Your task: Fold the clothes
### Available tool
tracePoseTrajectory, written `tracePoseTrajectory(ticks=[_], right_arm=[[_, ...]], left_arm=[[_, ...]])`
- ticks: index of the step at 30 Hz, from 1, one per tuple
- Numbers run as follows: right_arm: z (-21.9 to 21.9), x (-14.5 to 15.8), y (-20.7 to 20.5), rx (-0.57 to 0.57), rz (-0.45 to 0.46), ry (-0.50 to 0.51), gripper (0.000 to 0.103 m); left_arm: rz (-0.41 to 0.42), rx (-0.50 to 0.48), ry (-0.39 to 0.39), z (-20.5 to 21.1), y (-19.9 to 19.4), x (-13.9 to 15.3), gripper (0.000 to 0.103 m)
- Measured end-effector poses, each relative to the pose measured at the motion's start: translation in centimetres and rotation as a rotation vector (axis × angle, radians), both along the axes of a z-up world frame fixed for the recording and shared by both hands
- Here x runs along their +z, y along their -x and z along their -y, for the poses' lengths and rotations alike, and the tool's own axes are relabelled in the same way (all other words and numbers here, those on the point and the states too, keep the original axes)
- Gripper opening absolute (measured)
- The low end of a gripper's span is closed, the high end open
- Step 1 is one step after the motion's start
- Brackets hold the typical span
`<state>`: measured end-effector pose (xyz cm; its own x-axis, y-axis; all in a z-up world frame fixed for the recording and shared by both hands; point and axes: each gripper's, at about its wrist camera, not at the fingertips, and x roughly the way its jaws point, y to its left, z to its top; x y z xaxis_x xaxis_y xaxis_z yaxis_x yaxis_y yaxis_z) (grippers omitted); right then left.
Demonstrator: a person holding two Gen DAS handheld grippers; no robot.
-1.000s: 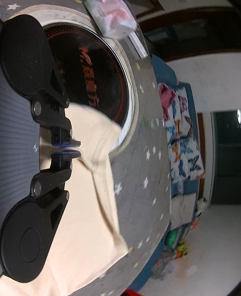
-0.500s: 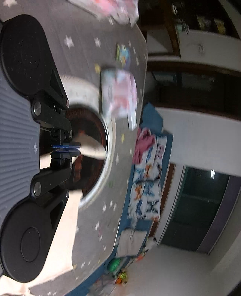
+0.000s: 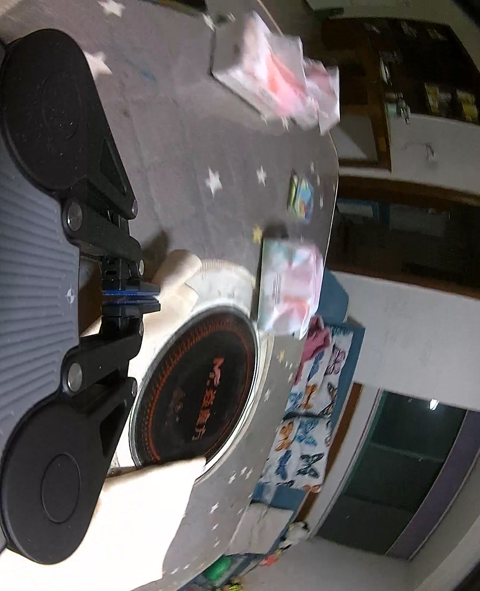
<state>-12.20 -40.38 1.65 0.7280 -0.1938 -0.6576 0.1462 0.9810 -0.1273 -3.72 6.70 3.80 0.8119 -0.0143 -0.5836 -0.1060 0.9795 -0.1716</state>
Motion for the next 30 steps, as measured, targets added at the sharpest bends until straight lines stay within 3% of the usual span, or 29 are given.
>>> tracePoseTrajectory(ticks=[10,17,19,24,30], right_arm=[[0.0,0.0,0.3,0.010,-0.006,0.005,0.082],[0.1,0.0,0.6,0.016,-0.003,-0.004,0.083],[0.1,0.0,0.6,0.018,-0.003,0.000,0.083],[0.1,0.0,0.5,0.015,-0.004,-0.001,0.084],[0.3,0.0,0.7,0.011,-0.004,-0.003,0.086]], left_arm=[[-0.015,0.047,-0.014,-1.5,3.5,0.1,0.002],[-0.066,0.096,-0.034,-2.6,3.4,-0.5,0.005],[-0.055,0.103,-0.038,-2.7,3.6,-0.2,0.011],[-0.011,0.063,-0.073,-1.6,3.5,0.5,0.038],[-0.035,0.006,-0.126,-0.1,1.7,-0.7,0.033]])
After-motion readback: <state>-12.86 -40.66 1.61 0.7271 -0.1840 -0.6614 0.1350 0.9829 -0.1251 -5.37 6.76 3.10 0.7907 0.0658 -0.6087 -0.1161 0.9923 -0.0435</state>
